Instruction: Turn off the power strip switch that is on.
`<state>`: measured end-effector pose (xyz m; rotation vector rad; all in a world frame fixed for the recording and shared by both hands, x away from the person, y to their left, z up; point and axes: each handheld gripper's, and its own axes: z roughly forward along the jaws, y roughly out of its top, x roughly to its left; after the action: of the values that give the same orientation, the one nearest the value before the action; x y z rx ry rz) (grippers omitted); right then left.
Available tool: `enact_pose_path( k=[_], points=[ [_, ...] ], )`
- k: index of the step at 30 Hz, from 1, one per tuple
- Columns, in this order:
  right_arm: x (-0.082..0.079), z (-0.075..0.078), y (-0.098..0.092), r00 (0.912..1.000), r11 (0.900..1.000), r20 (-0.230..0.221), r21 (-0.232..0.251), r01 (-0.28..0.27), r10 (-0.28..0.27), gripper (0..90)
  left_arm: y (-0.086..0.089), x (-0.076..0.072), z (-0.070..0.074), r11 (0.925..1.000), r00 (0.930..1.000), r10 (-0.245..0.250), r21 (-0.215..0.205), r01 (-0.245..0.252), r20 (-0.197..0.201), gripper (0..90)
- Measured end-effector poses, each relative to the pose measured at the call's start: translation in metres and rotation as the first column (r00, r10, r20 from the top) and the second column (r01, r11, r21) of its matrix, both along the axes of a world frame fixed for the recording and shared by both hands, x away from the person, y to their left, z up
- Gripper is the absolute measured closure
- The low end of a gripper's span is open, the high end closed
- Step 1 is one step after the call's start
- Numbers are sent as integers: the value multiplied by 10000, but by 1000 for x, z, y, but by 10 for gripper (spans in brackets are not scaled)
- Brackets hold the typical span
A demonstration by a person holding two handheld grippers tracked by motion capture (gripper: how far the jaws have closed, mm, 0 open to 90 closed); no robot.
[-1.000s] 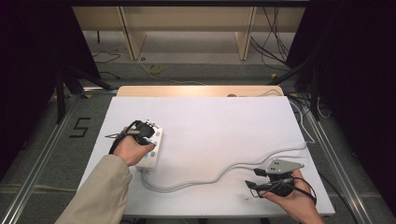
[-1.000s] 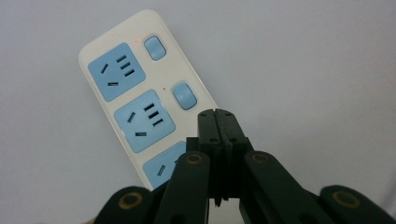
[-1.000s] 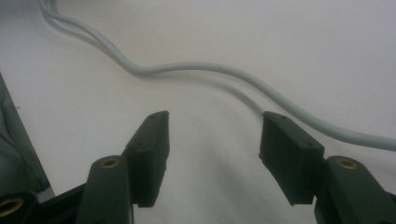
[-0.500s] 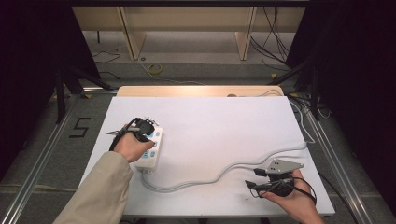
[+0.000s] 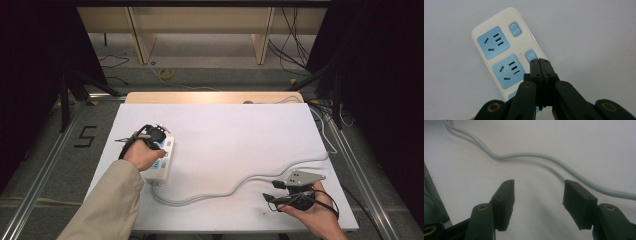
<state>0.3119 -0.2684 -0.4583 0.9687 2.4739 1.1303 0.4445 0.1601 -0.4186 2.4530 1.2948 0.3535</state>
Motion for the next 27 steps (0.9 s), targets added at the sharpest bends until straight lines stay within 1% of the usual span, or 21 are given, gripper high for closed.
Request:
enact_pose_path(
  k=[5, 11, 12, 16, 18, 21, 22, 27],
  points=[
    [0, 0, 0, 10000, 10000, 23, 2, -8, 8, 432, -1, 3, 3, 10000, 10000, 44, 4, -44, 9, 899],
    [0, 0, 0, 10000, 10000, 15, -2, -14, 14, 432, -1, 7, 5, 9999, 10000, 4, 120, -3, -48, 899],
    [0, 0, 0, 10000, 10000, 9, 4, 0, 0, 432, -2, 8, 4, 9999, 10000, 37, 99, -37, 3, 899],
    [0, 0, 0, 10000, 10000, 16, -7, -2, 2, 433, -2, 10, 3, 9999, 9999, 94, 119, -94, -58, 899],
    [0, 0, 0, 10000, 10000, 14, -10, -8, 8, 433, -2, 12, 3, 9997, 9999, 53, 218, -50, -118, 899],
    [0, 0, 0, 10000, 10000, 15, -5, 1, -1, 432, -1, 13, 2, 9997, 9998, 117, 221, -113, -153, 899],
    [0, 0, 0, 10000, 10000, 18, -6, 3, -3, 432, -1, 14, 1, 9997, 9997, 173, 161, -171, -144, 899],
    [0, 0, 0, 10000, 10000, 10, 11, 8, -8, 432, 0, 16, 3, 9996, 9997, 168, 226, -165, -164, 899]
  ],
)
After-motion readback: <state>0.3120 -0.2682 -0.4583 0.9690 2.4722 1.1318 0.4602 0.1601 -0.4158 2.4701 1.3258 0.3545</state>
